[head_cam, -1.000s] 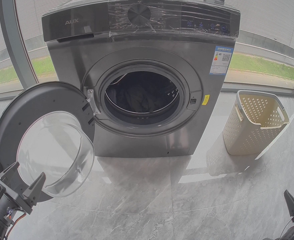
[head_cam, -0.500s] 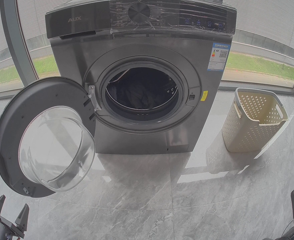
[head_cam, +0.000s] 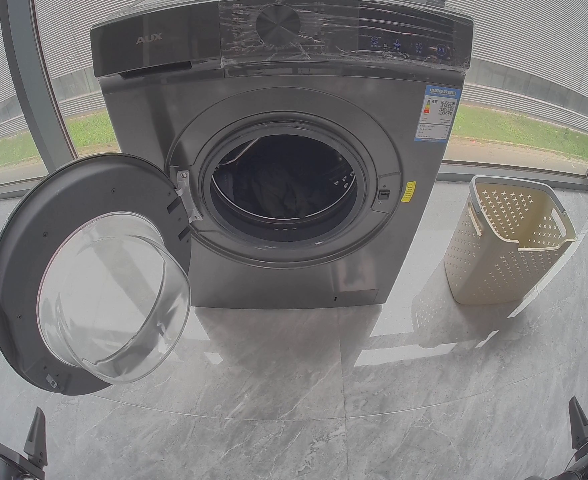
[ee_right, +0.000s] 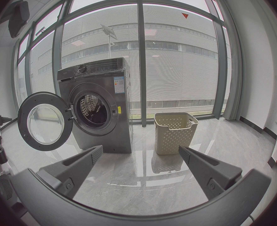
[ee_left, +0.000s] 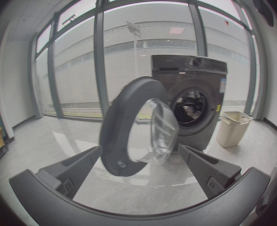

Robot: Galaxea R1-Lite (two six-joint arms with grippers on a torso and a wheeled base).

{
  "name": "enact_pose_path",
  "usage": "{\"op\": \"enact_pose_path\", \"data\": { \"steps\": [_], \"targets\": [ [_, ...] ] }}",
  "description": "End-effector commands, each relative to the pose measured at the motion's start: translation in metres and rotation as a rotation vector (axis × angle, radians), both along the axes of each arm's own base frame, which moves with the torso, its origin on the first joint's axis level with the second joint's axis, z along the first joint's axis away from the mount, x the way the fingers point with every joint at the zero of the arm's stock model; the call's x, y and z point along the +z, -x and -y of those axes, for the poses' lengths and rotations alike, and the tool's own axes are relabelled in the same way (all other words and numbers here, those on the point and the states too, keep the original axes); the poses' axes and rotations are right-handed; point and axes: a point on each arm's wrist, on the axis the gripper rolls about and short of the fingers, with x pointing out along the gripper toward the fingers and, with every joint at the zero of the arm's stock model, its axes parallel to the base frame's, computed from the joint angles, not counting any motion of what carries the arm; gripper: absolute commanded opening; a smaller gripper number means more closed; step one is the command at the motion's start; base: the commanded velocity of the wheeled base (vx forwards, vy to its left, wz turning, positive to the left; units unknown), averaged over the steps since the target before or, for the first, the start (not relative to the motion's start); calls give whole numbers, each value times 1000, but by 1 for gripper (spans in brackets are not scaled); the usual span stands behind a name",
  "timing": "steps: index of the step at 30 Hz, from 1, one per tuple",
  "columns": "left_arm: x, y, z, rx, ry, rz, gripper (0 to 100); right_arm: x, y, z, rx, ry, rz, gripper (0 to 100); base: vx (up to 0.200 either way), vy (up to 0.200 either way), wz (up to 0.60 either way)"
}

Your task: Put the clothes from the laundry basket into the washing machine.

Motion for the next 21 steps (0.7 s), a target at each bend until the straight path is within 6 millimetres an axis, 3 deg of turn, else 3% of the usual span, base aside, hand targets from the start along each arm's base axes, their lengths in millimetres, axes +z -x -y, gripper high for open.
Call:
{"op": "enact_pose_path", "data": {
  "steps": [1, 6, 9, 12, 21],
  "targets": [
    [-11, 5, 3, -183, 27, 9, 100, -6, -1, 0, 7, 27, -20, 100, 0, 0, 0],
    [-12, 5, 2, -166, 9, 6, 100, -6, 0, -1, 26, 30, -12, 100, 0, 0, 0],
    [-12, 5, 2, -166, 6, 6, 100, -6, 0, -1, 21, 25, -12, 100, -200, 0, 0],
    [-12, 5, 2, -166, 7, 8, 100, -6, 0, -1, 23, 28, -12, 100, 0, 0, 0],
    [-12, 5, 2, -147, 33, 10, 100, -6, 0, -1, 24, 28, -12, 100, 0, 200, 0]
  ]
}}
